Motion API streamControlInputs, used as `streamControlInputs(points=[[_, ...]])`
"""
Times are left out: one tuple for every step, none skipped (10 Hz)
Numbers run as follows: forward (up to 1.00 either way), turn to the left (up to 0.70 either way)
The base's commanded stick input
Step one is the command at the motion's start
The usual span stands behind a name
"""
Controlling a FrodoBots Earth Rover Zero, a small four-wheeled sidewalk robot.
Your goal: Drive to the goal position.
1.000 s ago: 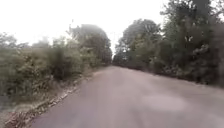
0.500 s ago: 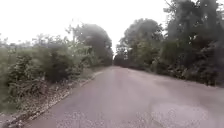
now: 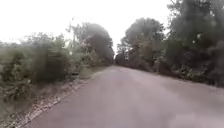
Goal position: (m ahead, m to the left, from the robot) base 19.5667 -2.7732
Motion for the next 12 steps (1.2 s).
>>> streamControlInputs(points=[[0.85,0.0],[0.85,0.0],[0.85,0.0],[0.85,0.0],[0.85,0.0],[0.85,0.0],[0.85,0.0],[0.85,-0.03],[0.85,-0.33],[0.85,-0.34],[0.85,-0.34],[0.85,0.0]])
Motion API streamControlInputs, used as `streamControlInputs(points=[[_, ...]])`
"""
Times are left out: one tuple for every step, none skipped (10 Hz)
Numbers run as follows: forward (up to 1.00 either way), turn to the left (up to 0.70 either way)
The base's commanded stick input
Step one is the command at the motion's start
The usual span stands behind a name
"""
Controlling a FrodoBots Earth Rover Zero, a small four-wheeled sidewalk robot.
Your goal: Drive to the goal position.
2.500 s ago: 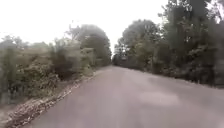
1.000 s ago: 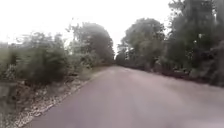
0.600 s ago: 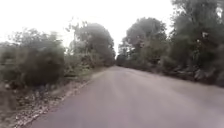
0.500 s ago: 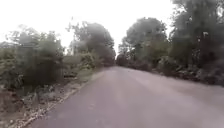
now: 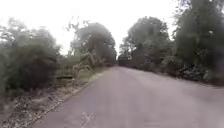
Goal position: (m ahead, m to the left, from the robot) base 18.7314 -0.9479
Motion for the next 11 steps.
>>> streamControlInputs(points=[[0.85,0.0],[0.85,0.0],[0.85,0.0],[0.85,0.0],[0.85,0.0],[0.85,0.0],[0.85,0.0],[0.85,0.0],[0.85,0.0],[0.85,0.0],[0.85,0.0]])
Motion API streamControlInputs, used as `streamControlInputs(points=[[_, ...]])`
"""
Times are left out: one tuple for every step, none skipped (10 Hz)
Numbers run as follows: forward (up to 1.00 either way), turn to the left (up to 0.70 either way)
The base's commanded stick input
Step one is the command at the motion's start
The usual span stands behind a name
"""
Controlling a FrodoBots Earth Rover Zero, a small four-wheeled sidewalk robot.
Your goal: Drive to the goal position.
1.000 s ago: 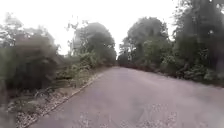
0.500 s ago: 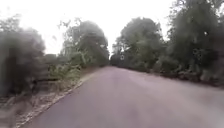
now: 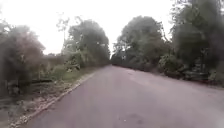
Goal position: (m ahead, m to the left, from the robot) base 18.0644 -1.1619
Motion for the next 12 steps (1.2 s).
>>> streamControlInputs(points=[[0.85,0.0],[0.85,0.0],[0.85,0.0],[0.85,0.0],[0.85,0.0],[0.85,0.0],[0.85,0.0],[0.85,0.0],[0.85,0.0],[0.85,0.0],[0.85,0.0],[0.85,0.0]])
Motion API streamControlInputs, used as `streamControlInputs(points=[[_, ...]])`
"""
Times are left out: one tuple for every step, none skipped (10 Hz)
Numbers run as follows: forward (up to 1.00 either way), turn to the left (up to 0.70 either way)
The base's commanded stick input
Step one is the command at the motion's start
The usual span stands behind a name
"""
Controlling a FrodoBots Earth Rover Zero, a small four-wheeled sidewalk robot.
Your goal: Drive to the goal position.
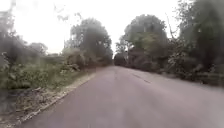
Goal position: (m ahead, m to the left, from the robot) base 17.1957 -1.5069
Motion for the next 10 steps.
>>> streamControlInputs(points=[[0.85,0.0],[0.85,0.0],[0.85,0.0],[0.85,0.0],[0.85,0.0],[0.85,0.0],[0.85,0.0],[0.85,0.0],[0.85,0.0],[0.85,0.0]])
